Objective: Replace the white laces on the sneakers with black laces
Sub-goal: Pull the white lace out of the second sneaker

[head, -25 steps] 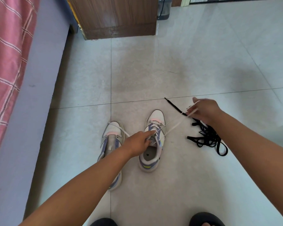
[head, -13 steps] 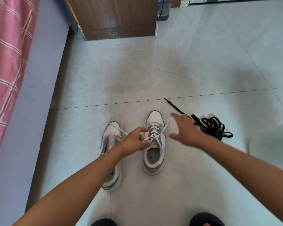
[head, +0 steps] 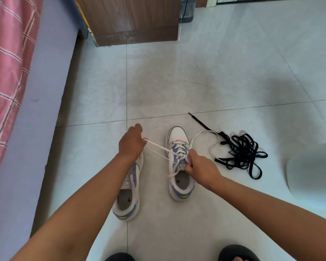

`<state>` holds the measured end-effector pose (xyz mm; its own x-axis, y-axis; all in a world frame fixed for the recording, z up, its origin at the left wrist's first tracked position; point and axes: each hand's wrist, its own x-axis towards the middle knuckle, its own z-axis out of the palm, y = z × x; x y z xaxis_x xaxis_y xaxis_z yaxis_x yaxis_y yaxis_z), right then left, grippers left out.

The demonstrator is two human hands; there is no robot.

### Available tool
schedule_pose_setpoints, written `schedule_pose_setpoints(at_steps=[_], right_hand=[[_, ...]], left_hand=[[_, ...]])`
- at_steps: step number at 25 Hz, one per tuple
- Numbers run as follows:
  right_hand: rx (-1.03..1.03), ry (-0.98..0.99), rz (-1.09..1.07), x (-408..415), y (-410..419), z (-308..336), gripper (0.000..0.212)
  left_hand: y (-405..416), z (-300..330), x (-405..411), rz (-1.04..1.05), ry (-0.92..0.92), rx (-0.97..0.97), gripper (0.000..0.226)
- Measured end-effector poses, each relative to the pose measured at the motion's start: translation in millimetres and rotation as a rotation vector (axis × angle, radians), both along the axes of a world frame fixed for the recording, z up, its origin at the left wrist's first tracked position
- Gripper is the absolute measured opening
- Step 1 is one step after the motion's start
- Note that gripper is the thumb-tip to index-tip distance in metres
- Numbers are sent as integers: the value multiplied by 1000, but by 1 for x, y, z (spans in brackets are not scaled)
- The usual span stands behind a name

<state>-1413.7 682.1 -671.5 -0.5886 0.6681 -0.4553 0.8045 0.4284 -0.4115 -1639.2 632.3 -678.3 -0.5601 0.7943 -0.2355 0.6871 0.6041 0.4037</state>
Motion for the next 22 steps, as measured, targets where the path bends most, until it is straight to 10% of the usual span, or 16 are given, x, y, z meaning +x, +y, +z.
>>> schedule_pose_setpoints(at_steps=[4, 6, 9, 11, 18, 22], right_hand=[[0, -31, 6, 1, 2, -2, 18], [-2, -42, 4, 1, 2, -3, 17], [-23, -42, -24, 2, 5, -5, 16], [-27, -51, -35, 5, 6, -5, 17], [-84, -13, -101, 9, 4, -6, 23], [-61, 4, -106, 6, 6, -6, 22]], left_hand=[[9, 14, -13, 804, -985, 377, 10], [8, 15, -16, 614, -823, 217, 17], [-5, 10, -28, -143, 108, -254, 17], [-11, 8, -27, -450, 323, -441, 24], [-9, 32, 38, -559, -458, -465, 37], [7, 25, 68, -450, -257, -223, 28]])
